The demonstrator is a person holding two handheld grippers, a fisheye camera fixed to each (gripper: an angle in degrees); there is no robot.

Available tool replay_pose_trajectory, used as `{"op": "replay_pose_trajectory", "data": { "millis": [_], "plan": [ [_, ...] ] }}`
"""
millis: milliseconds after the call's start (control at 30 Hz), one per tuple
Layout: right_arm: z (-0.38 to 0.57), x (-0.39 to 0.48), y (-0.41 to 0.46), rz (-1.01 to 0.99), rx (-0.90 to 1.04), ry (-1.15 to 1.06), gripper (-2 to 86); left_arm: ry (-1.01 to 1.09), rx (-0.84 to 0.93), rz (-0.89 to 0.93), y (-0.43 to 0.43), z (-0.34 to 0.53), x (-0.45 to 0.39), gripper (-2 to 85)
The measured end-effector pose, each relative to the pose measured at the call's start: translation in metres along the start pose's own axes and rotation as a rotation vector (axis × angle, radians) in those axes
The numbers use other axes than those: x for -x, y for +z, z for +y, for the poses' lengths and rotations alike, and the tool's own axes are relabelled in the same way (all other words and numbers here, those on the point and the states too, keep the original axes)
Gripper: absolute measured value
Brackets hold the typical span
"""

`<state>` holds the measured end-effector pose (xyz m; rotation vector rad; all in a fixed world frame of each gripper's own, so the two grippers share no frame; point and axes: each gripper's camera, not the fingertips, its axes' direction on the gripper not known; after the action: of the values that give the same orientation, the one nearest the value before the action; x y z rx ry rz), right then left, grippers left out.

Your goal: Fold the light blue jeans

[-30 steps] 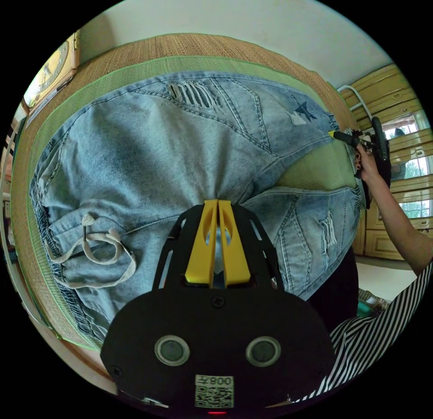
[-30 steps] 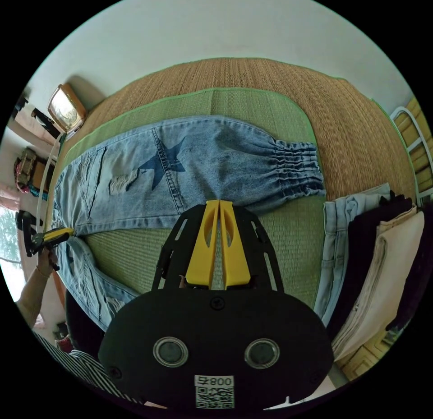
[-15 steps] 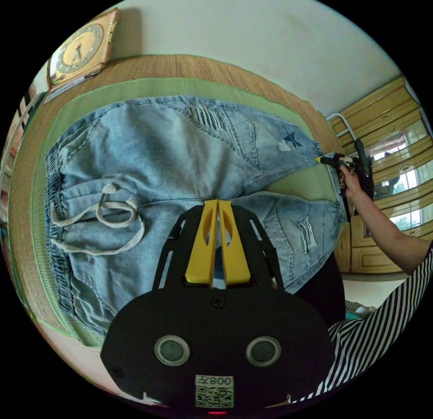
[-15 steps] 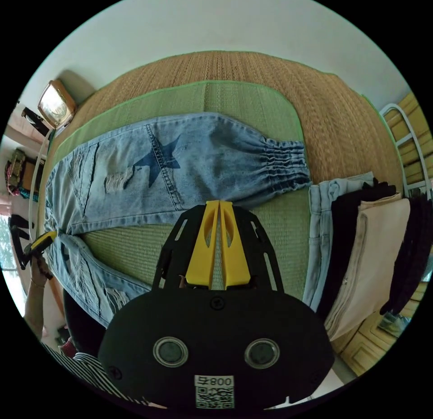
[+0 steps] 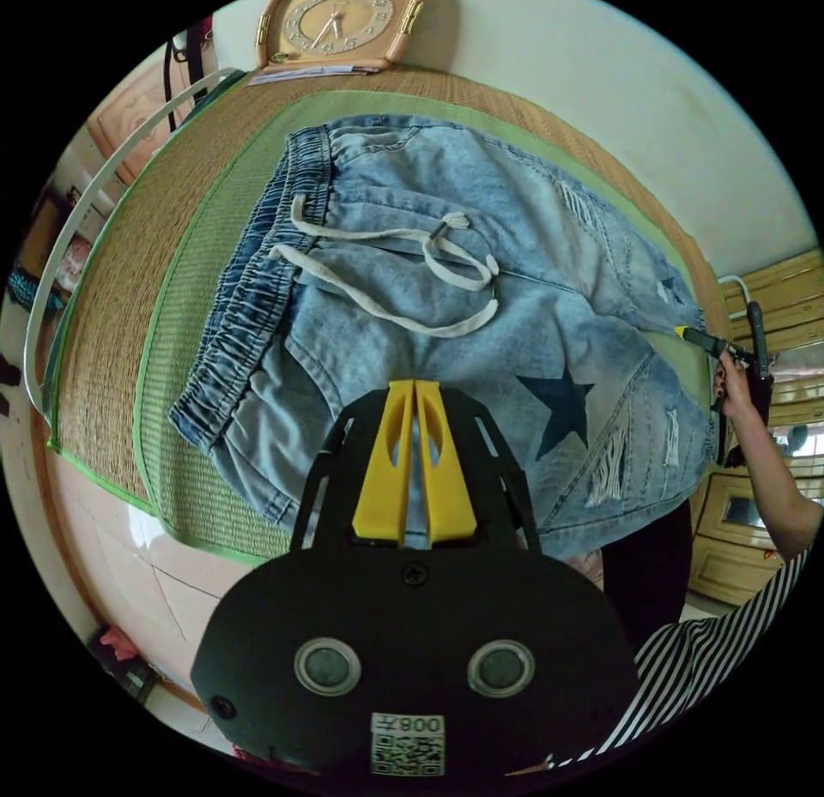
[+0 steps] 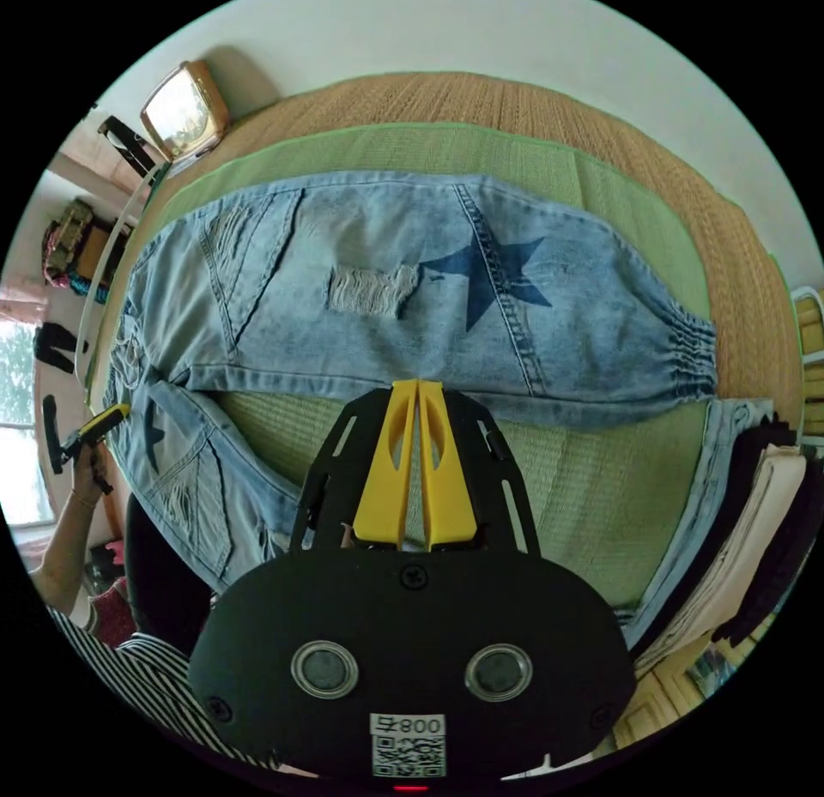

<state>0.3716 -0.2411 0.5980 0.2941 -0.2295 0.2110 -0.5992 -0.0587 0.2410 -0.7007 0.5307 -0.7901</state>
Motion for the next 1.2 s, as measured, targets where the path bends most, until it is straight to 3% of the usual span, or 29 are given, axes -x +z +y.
{"op": "replay_pose_trajectory", "data": {
  "millis": [167,333,500,567,700,933,1067,1200],
  "plan": [
    [-0.011,0.076,-0.013,-0.067,-0.091,-0.133,0.1,-0.035,-0.143,0.020,-0.024,0.010,0.026,0.1],
    [-0.076,0.258,0.009,-0.275,-0.118,-0.471,0.1,-0.037,-0.081,-0.046,-0.012,0.021,0.048,0.1],
    [-0.122,0.387,0.084,-0.174,-0.031,-0.638,0.1,-0.024,-0.120,-0.001,-0.005,0.036,0.062,0.0],
    [-0.139,0.400,0.113,-0.080,0.006,-0.606,0.1,-0.017,-0.126,0.022,-0.002,0.040,0.068,0.0],
    [-0.152,0.389,0.122,-0.181,0.001,-0.528,0.1,-0.031,-0.162,0.073,0.006,0.048,0.078,0.0],
    [-0.100,0.415,0.094,-0.266,-0.093,-0.634,0.1,-0.078,-0.238,0.039,0.008,0.044,0.089,0.1],
    [-0.092,0.446,0.124,-0.178,0.016,-0.697,0.1,-0.089,-0.177,-0.006,0.037,0.037,0.092,0.2],
    [-0.088,0.424,0.114,-0.250,0.036,-0.645,0.1,-0.085,-0.161,0.011,0.047,0.026,0.089,0.1]
  ]
}}
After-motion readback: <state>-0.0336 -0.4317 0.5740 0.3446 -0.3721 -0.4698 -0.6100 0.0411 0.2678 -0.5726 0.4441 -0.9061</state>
